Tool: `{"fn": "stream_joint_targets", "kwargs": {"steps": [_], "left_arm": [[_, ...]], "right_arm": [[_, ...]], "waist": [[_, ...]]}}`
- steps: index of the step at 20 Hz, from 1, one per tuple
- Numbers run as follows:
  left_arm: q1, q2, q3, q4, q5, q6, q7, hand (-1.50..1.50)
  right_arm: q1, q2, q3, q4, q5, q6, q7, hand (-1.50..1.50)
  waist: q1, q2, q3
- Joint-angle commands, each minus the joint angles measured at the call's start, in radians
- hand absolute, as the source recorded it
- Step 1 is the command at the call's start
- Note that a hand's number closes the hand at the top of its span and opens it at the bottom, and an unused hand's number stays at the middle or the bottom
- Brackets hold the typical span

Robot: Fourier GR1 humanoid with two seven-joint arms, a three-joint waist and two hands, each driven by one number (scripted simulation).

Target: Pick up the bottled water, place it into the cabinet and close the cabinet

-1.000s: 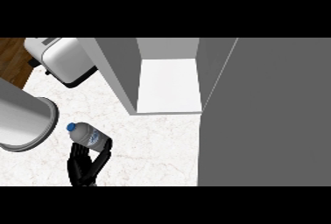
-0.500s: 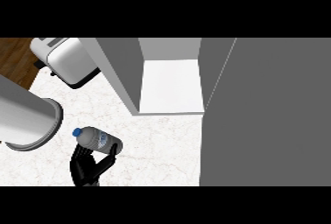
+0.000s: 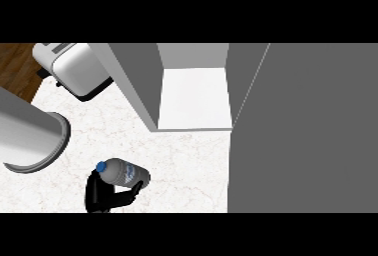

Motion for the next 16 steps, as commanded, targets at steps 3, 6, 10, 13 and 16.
{"fn": "stream_joint_targets", "kwargs": {"steps": [3,6,10,13,16], "left_arm": [[-0.09,0.01,-0.027,-0.035,0.007,-0.096,0.12,1.5],[-0.132,-0.069,-0.065,-0.054,-0.003,-0.034,0.169,1.5],[-0.082,-0.072,-0.216,-0.221,0.075,0.081,0.246,1.5],[-0.133,-0.073,-0.175,-0.274,0.04,0.13,0.332,1.5],[-0.133,-0.073,-0.233,-0.387,0.053,0.207,0.427,1.5]], "right_arm": [[0.023,0.0,0.015,-0.072,-0.035,-0.005,0.044,-1.5],[0.07,-0.01,-0.018,-0.082,-0.062,0.022,-0.022,-1.5],[0.035,0.015,0.022,-0.034,-0.041,0.002,0.019,-1.5],[0.061,0.001,-0.012,-0.069,-0.054,0.024,-0.006,-1.5],[0.039,0.026,0.025,-0.073,-0.037,-0.004,0.034,-1.5]], "waist": [[0.004,0.004,-0.017],[-0.006,0.002,-0.017],[0.008,0.001,-0.016],[0.004,0.001,-0.016],[0.01,0.002,-0.016]]}}
